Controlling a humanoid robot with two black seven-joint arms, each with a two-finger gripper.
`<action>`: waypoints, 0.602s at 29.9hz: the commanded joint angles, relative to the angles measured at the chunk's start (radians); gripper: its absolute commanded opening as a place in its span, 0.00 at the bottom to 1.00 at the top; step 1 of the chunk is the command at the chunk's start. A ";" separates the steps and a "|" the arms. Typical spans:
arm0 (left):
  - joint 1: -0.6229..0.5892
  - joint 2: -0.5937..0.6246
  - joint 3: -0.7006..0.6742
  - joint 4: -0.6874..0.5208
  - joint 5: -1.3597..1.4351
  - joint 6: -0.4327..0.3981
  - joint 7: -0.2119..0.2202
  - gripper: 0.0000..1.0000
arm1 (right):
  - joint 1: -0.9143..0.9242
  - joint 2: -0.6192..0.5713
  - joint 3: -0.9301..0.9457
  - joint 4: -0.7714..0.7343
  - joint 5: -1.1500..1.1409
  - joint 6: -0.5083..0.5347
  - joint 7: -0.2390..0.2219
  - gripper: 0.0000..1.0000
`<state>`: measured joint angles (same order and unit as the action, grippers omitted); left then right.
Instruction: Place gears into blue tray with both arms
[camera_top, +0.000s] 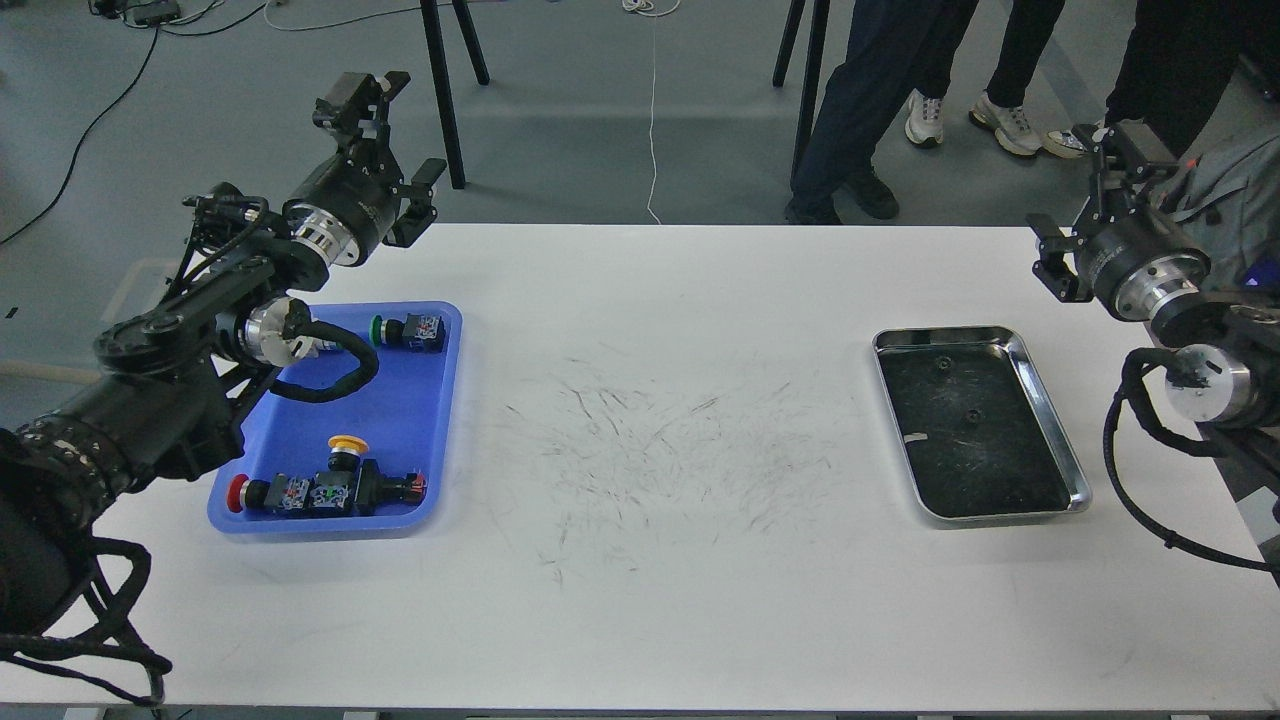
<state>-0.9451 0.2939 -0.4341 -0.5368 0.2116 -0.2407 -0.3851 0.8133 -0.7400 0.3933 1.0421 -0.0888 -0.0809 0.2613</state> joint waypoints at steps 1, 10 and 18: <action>-0.003 -0.004 0.000 0.000 0.000 0.001 0.000 1.00 | 0.087 -0.058 -0.157 0.004 -0.012 0.006 -0.056 0.99; -0.003 -0.001 -0.002 -0.005 0.000 0.000 -0.001 1.00 | 0.360 -0.036 -0.736 -0.008 -0.058 0.003 -0.123 0.99; -0.003 0.005 -0.002 -0.006 0.000 0.000 -0.005 1.00 | 0.425 0.062 -0.855 -0.008 -0.334 0.000 -0.149 0.98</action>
<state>-0.9482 0.2976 -0.4357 -0.5429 0.2117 -0.2407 -0.3872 1.2276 -0.7066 -0.4479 1.0345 -0.2839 -0.0812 0.1327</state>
